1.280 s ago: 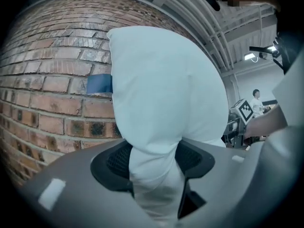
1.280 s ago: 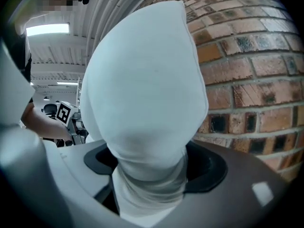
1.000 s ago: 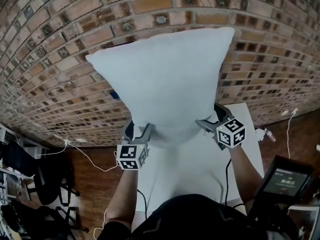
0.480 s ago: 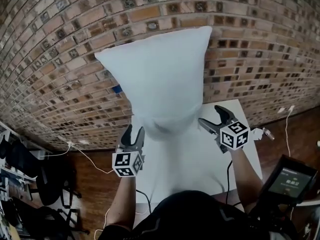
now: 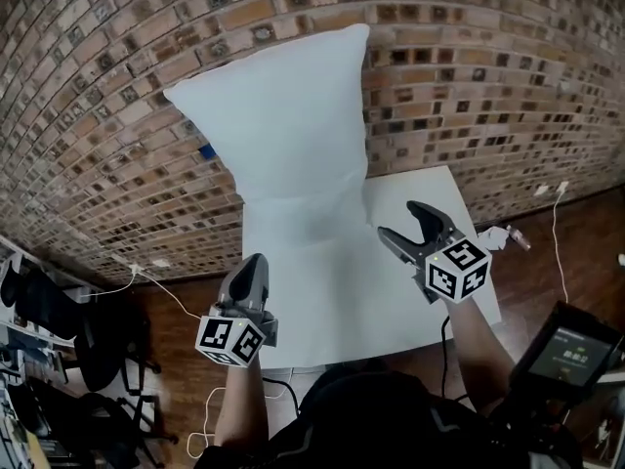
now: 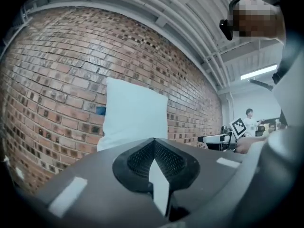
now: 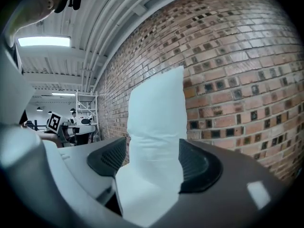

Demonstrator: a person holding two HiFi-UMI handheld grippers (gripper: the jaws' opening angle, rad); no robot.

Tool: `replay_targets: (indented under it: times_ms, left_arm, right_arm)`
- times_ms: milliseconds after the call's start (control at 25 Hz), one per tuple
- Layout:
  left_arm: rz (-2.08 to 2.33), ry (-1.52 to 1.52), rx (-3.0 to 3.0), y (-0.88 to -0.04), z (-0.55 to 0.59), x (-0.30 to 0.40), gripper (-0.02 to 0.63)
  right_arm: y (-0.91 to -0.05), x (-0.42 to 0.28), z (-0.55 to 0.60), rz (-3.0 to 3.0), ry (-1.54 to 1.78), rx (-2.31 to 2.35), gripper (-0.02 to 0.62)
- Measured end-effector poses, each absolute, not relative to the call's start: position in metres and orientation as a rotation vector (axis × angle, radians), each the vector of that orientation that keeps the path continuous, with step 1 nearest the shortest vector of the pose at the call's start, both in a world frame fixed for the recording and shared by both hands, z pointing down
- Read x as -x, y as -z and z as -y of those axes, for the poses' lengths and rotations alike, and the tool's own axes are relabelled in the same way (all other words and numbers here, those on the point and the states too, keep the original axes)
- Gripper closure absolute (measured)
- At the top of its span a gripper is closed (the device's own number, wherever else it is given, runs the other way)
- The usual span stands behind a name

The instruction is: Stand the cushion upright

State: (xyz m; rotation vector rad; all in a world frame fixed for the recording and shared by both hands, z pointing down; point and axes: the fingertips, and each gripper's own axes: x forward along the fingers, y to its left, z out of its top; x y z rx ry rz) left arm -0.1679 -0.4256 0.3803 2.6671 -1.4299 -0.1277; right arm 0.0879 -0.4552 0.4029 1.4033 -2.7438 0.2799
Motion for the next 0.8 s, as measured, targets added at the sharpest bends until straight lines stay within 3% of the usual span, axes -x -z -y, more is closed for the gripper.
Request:
replay_targets:
  times_ms: [80, 200, 320, 800]
  left_arm:
    - [1.433, 0.079, -2.673, -0.375, 0.409, 0.158, 0.597]
    - [1.448, 0.067, -2.689, -0.362, 0.388, 0.151, 0.597]
    - [1.478, 0.059, -2.708, -0.351, 0.373, 0.148, 0.597]
    - [1.395, 0.040, -2.782, -0.351, 0.307, 0.171, 0.597]
  right_arm:
    - [-0.398, -0.091, 0.439, 2.764, -0.276, -1.400, 0.289]
    - [-0.390, -0.101, 0.421, 2.800, -0.350, -1.430, 0.487]
    - [-0.386, -0.109, 0.409, 2.789, -0.350, -1.470, 0.565]
    - [-0.376, -0.040, 0.341, 2.791, -0.273, -1.435, 0.588]
